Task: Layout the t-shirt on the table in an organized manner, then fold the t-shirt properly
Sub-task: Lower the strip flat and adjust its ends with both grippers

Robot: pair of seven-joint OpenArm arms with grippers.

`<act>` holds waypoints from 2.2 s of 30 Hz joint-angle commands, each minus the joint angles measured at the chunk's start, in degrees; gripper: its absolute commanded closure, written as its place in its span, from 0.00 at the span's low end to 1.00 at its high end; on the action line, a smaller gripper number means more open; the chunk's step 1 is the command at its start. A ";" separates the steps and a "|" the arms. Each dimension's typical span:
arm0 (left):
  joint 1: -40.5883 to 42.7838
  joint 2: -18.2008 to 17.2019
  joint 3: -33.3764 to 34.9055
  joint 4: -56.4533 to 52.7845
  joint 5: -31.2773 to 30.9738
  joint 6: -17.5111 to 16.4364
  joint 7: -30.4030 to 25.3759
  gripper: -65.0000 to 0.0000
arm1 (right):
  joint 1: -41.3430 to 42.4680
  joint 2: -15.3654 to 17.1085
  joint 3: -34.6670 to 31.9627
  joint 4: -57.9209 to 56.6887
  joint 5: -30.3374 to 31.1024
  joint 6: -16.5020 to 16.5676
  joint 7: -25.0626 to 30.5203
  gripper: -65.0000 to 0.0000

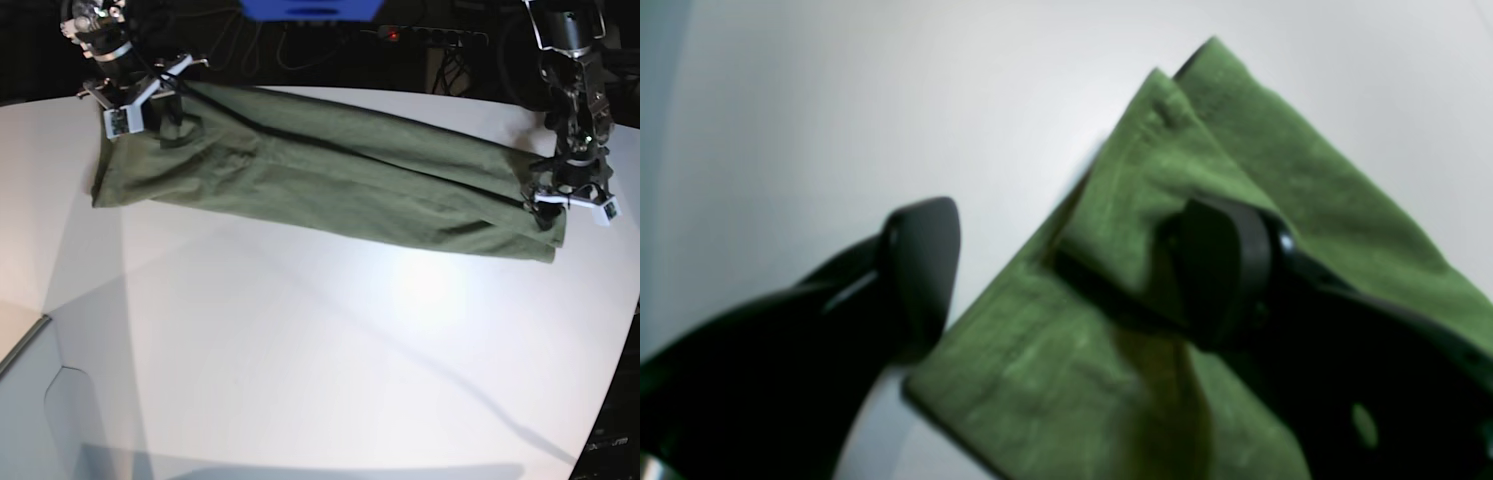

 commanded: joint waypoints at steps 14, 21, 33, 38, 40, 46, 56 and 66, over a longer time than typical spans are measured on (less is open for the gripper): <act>-0.41 -0.86 -0.18 0.67 -0.35 -0.22 -0.12 0.23 | 3.43 -1.86 2.95 3.21 0.86 0.79 -4.63 0.47; -0.50 -0.86 -0.18 0.58 -0.35 -0.22 -0.12 0.23 | 3.87 -1.69 3.30 3.12 0.86 0.88 -5.16 0.47; -0.50 -0.86 -0.18 0.50 -0.35 -0.22 -0.12 0.23 | 10.90 1.48 5.67 -8.31 0.77 0.79 -5.07 0.47; -0.58 -0.86 -0.18 0.50 -0.35 -0.22 -0.12 0.23 | 12.84 2.80 5.67 -11.21 0.77 0.79 -5.16 0.47; -0.58 -0.86 -0.18 0.50 -0.35 -0.22 -0.12 0.23 | 13.54 3.15 5.59 -13.23 0.77 0.79 -5.16 0.47; -0.58 -0.77 -0.18 0.50 -0.35 -0.22 -0.12 0.23 | 16.27 4.29 5.32 -17.98 0.69 0.70 -4.89 0.47; 0.91 -0.33 0.17 0.50 -0.35 -0.31 -0.04 0.39 | 18.46 5.17 5.23 -19.30 0.69 0.70 -5.07 0.47; 0.91 -0.42 -0.18 1.02 -0.44 -0.31 -0.04 0.83 | 21.89 7.19 5.23 -21.49 0.69 0.70 -5.16 0.47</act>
